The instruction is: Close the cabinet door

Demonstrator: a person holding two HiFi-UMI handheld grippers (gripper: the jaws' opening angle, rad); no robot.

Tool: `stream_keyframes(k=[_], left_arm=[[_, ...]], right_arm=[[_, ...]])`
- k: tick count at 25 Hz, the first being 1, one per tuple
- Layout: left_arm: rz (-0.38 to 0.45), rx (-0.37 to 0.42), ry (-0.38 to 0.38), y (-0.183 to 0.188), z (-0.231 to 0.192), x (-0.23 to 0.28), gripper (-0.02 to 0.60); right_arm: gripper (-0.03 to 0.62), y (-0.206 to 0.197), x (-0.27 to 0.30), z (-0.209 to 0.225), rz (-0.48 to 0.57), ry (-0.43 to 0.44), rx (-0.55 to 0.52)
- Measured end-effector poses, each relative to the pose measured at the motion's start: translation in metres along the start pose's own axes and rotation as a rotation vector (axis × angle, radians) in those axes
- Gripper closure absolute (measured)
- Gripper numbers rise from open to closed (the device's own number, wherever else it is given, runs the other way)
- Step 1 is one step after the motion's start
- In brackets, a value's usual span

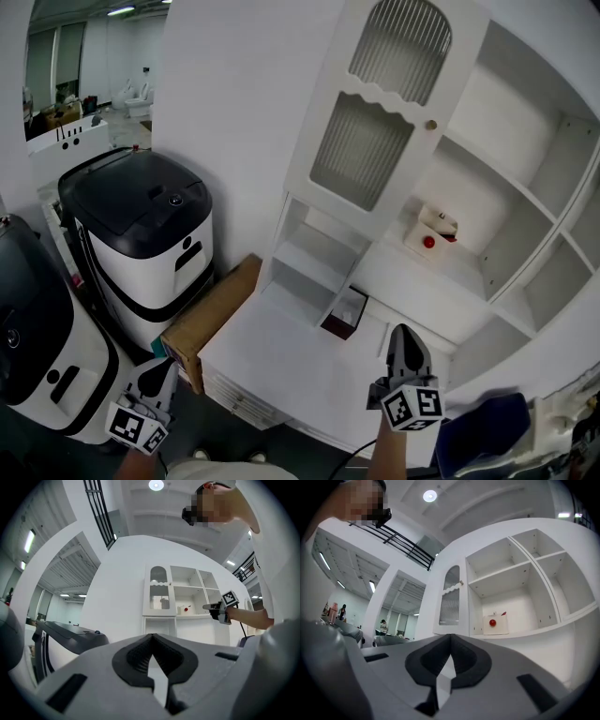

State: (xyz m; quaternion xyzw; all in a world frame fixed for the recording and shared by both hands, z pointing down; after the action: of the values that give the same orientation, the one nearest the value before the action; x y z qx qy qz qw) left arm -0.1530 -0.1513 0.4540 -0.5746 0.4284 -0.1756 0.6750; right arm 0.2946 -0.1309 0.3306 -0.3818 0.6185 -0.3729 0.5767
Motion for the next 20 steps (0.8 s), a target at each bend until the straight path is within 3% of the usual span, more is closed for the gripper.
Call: stream_keyframes(k=[5,10,15,20], left_arm=[[0.012,-0.009,0.009,0.001,0.000,0.008,0.576],[0.027,-0.011,0.015,0.006,-0.001,0.017,0.575],[0.034,-0.012,0.051,0.009,-0.006,0.018,0.575],[0.022,-0.006,0.060,0.009,-0.008,0.018,0.575]], right_arm=[[0.597,0.009,-0.030,-0.004,-0.019,0.007,-0.032],[0.597,0.000,-0.057,-0.017,-0.051,-0.076,-0.018],[0.597,-0.008,-0.048,-0.030,-0.069,-0.019,-0.035],[0.597,-0.003,-0.039,-0.023,-0.049,-0.017,-0.044]])
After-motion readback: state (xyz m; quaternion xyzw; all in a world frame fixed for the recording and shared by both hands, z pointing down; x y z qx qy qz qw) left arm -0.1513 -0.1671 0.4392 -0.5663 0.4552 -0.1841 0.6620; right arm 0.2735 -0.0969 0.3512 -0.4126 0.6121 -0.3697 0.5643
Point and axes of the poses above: the fingertips, and each gripper's own axes: x forward along the fingers, z to its right, y out of its top, the point moved 7 cm from there along -x, backward along the fingers, and after that the axes turned 15 degrees about z, right-handed, at the moved point
